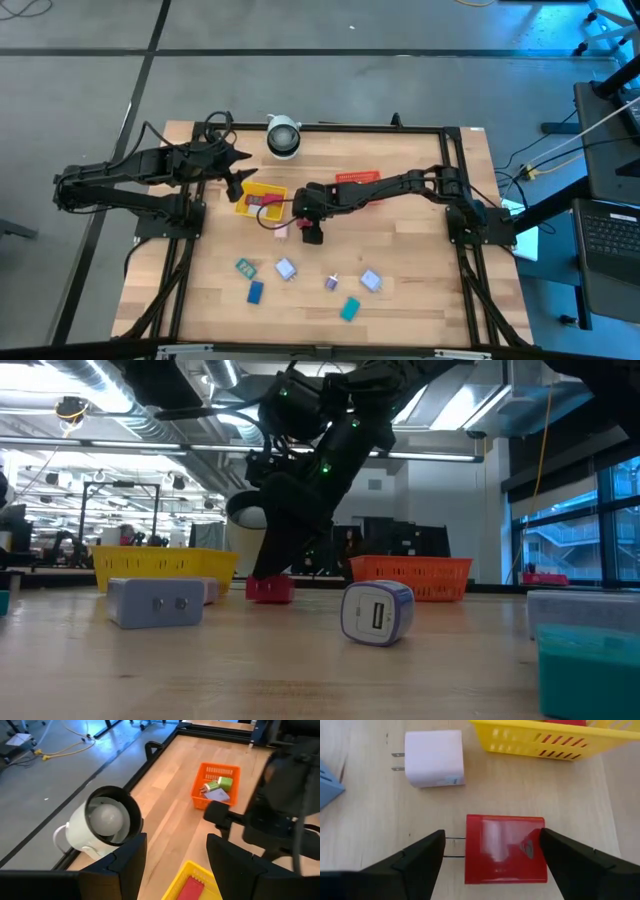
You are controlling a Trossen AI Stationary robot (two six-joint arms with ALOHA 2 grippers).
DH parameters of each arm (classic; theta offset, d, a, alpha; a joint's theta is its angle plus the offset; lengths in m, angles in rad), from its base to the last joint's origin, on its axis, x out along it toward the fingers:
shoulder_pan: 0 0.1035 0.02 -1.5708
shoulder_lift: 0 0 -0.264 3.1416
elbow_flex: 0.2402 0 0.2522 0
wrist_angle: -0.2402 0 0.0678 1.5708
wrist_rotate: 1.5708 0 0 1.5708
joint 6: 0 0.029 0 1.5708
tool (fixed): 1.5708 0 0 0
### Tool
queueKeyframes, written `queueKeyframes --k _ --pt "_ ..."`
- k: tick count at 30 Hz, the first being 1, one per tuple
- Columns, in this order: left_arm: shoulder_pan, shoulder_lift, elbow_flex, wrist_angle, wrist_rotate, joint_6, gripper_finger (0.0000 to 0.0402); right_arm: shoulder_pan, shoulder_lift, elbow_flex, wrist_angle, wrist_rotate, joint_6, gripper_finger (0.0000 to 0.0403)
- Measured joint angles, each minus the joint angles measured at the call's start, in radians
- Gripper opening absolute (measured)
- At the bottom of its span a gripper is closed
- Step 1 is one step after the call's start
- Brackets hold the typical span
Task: Pick & Place Office items
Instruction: Put the red charger adapter into the orange bin
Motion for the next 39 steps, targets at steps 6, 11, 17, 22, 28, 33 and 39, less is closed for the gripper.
queueKeyframes --k 6,11,17,22,28,33,39 --pt "0.000 0.000 0.000 -0.002 0.027 0.002 0.0202 0.001 0.000 -0.001 0.000 -0.004 0.000 0.0343" --pt "0.000 0.000 0.000 -0.024 0.027 0.001 0.0202 0.001 0.000 -0.001 -0.001 0.016 -0.009 0.0343" --pt "0.000 0.000 0.000 -0.031 0.027 0.001 0.0202 0.001 0.000 -0.002 -0.005 0.044 -0.019 0.0343" --pt "0.000 0.000 0.000 -0.031 0.029 0.001 0.0202 0.000 0.000 -0.002 -0.013 0.047 -0.024 0.0343" --pt "0.000 0.000 0.000 -0.033 0.031 0.001 0.0202 -0.002 0.000 -0.003 -0.017 0.075 -0.046 0.0343" --pt "0.000 0.000 0.000 -0.048 0.041 0.001 0.0202 -0.002 0.000 -0.003 -0.020 0.072 -0.046 0.0343" --pt "0.000 0.000 0.000 -0.051 0.075 0.001 0.0202 -0.002 0.000 -0.003 -0.021 0.074 -0.048 0.0343"
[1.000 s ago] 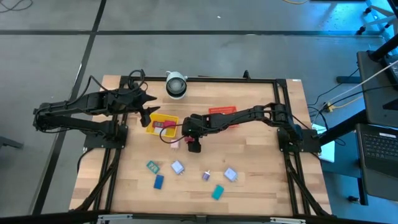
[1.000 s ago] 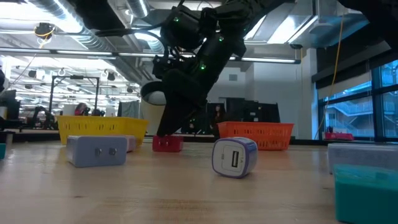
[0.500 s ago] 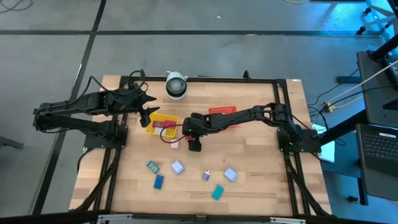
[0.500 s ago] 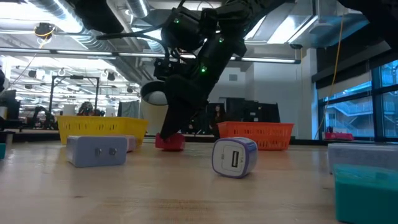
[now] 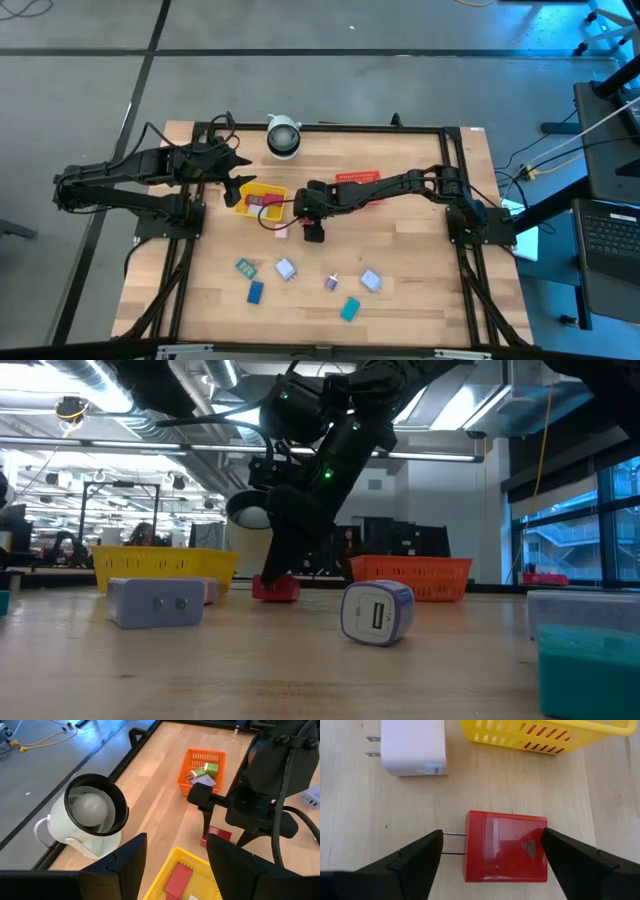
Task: Pick & Place Office items
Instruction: Put the red charger adapter into the orange bin
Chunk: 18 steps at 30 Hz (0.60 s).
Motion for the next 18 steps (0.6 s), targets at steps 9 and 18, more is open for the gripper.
queueKeyframes --k 9,18 --pt "0.000 0.000 0.000 -0.013 0.001 0.000 0.0202 0.002 -0.015 -0.003 -0.022 0.048 -0.052 0.0343" --pt "0.000 0.000 0.000 -0.029 0.001 0.000 0.0202 0.002 -0.021 -0.003 -0.014 0.055 -0.061 0.0343"
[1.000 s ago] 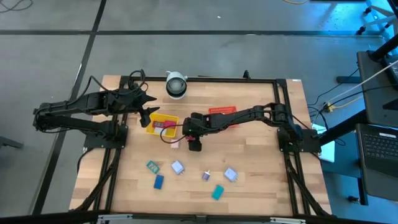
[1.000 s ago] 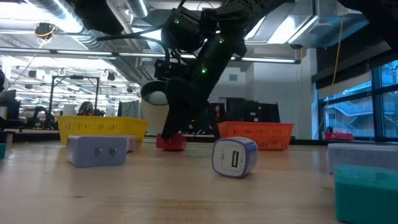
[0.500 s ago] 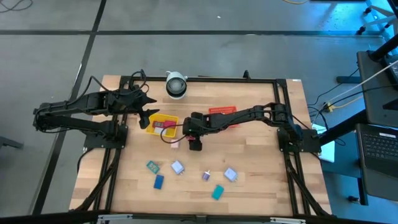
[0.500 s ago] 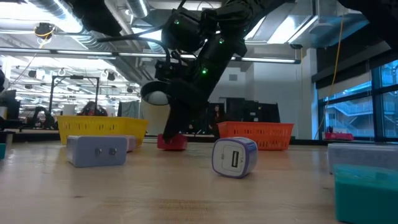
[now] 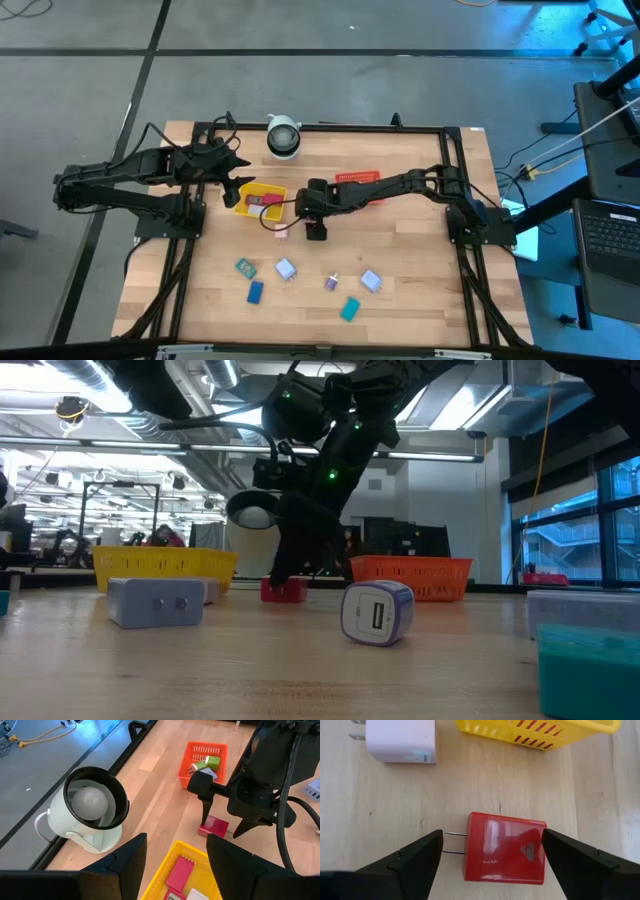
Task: Pick & Place Office items
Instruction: Put the red charger adapter into the orange bin
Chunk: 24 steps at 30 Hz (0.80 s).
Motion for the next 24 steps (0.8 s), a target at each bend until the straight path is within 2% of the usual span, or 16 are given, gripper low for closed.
queueKeyframes --k 3,6,10,13,16,20,24 --pt "0.000 0.000 0.000 0.000 0.000 0.000 0.0202 0.000 0.000 0.005 -0.009 0.009 -0.034 0.0343" --pt "0.000 0.000 0.000 -0.001 0.000 0.000 0.0202 0.000 -0.001 0.056 -0.094 0.001 -0.081 0.0343" --pt "0.000 0.000 0.000 -0.001 0.000 0.000 0.0202 0.001 -0.004 0.135 -0.203 -0.019 -0.232 0.0343" --pt "0.000 0.000 0.000 -0.001 0.000 0.000 0.0202 0.001 -0.006 0.193 -0.297 -0.152 -0.374 0.0343" --pt "0.000 0.000 0.000 -0.001 0.000 0.000 0.0202 0.002 -0.006 0.194 -0.334 -0.262 -0.541 0.0343" --pt "0.000 0.000 0.000 -0.001 0.000 0.000 0.0202 -0.007 -0.005 0.193 -0.311 -0.304 -0.682 0.0343" --pt "0.000 0.000 0.000 -0.002 0.000 0.028 0.0202 -0.030 -0.005 0.193 -0.283 -0.290 -0.795 0.0343"
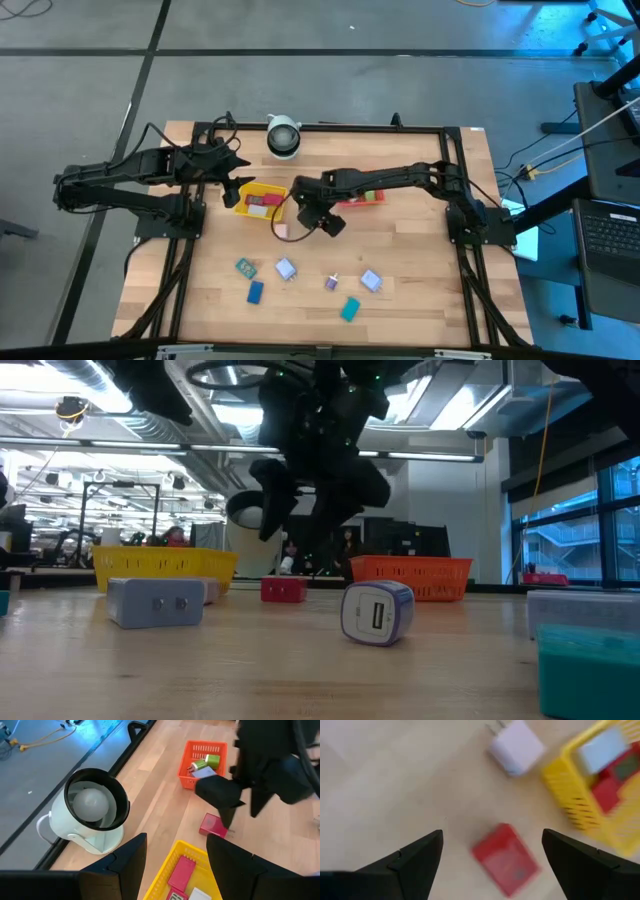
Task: Pick & Place Office items
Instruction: Put the red charger adapter into the orange bin
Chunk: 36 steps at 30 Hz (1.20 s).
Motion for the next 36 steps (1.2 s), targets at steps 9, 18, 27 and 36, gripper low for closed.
queueKeyframes --k 9,18,27,36 --pt "0.000 0.000 0.000 0.000 0.000 0.001 0.0202 -0.025 0.059 0.001 0.032 0.000 -0.072 0.0343" --pt "0.000 0.000 0.000 0.000 0.000 0.006 0.0202 -0.046 0.072 0.001 0.030 0.017 -0.114 0.0343" --pt "0.000 0.000 0.000 0.000 0.000 -0.001 0.0202 -0.085 0.072 0.001 0.026 -0.022 -0.123 0.0334" --pt "0.000 0.001 0.000 0.000 0.035 0.001 0.0202 -0.090 0.123 0.000 0.040 -0.024 -0.113 0.0315"
